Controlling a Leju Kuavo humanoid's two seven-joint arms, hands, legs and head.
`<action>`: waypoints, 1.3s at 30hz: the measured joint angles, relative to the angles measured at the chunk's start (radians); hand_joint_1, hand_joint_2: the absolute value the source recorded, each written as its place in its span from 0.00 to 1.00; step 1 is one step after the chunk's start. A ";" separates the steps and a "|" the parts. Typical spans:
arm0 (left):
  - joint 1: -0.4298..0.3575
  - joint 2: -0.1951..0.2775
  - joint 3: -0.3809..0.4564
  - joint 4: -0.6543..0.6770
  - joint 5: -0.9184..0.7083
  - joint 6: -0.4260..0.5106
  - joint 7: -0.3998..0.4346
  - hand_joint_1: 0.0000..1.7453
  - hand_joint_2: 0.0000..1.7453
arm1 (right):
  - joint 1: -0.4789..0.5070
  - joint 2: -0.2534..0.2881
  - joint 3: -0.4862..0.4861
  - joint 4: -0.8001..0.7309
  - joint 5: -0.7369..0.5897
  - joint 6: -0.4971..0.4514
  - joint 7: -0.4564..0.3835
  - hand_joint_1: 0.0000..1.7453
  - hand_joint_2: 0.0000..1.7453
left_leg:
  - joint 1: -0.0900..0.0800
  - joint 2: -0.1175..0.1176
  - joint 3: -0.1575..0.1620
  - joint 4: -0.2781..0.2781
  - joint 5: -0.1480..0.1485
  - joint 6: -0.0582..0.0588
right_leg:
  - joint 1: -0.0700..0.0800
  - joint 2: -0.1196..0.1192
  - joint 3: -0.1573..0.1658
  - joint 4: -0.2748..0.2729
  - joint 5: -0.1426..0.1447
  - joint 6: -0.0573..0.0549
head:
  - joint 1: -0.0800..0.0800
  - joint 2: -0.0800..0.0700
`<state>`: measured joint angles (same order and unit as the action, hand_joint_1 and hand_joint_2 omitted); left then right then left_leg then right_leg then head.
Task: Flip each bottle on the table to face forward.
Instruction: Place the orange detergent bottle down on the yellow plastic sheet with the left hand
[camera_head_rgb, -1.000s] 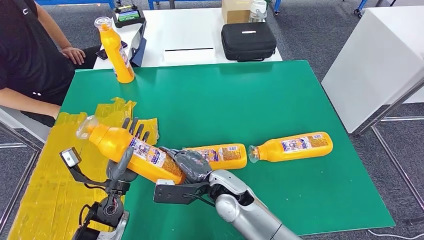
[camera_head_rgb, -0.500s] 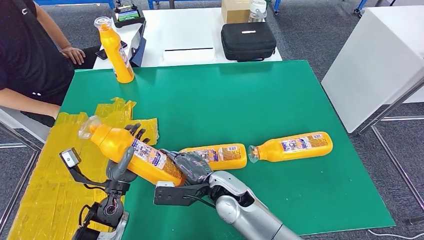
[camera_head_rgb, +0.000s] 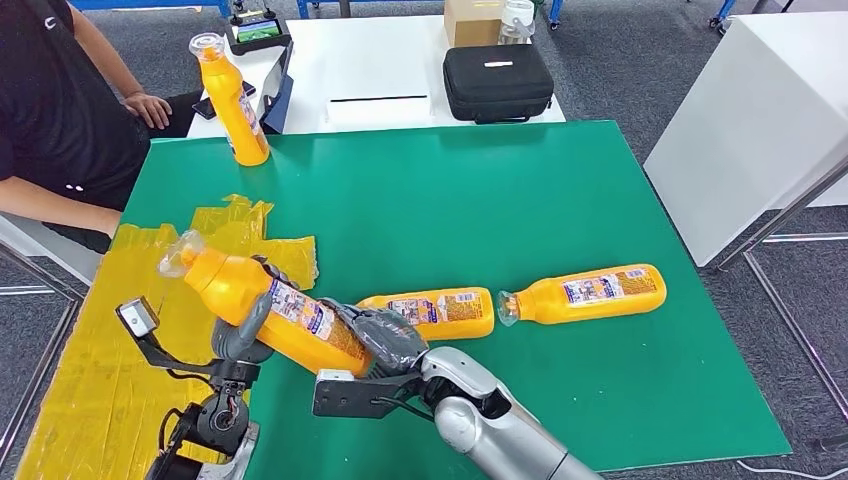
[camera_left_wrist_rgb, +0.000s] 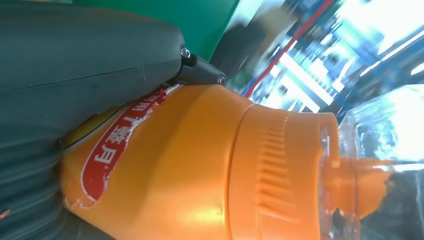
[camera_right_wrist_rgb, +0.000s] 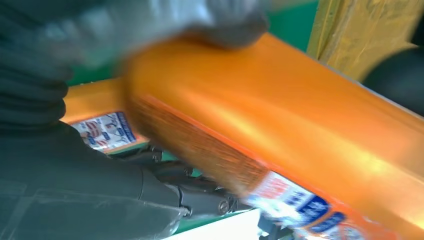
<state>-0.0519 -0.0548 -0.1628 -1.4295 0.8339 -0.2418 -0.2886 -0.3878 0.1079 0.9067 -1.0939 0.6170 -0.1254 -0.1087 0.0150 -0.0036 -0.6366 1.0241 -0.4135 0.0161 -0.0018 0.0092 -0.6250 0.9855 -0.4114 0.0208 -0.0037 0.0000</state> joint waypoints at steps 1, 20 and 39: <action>-0.002 0.000 0.006 -0.006 -0.056 0.030 -0.029 1.00 1.00 | 0.008 -0.004 -0.007 -0.005 -0.004 -0.019 0.000 0.00 0.00 | 0.000 0.000 0.000 0.000 0.000 0.000 | 0.000 0.000 0.000 0.000 0.000 0.000 | 0.000 0.000; 0.031 0.006 0.251 -0.218 -1.366 0.941 -0.391 1.00 1.00 | 0.086 -0.197 -0.334 -0.363 -0.111 -0.153 -0.090 0.00 0.00 | -0.001 0.000 -0.001 0.000 0.000 0.000 | -0.001 0.000 0.000 0.000 0.000 0.000 | 0.000 0.000; -0.035 -0.005 0.221 0.117 -1.916 0.902 -0.034 1.00 1.00 | 0.109 -0.286 -0.357 -0.386 -0.106 -0.072 -0.070 0.00 1.00 | -0.002 -0.001 -0.002 0.000 0.001 0.001 | -0.002 -0.001 0.000 0.000 0.001 0.000 | 0.000 0.000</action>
<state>-0.0864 -0.0596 0.0582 -1.3130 -1.0822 0.6599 -0.3228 -0.2783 -0.1784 0.5497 -1.4800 0.5107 -0.1972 -0.1788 0.0127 -0.0044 -0.6382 1.0242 -0.4127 0.0174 -0.0042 0.0079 -0.6252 0.9854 -0.4107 0.0212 -0.0039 0.0000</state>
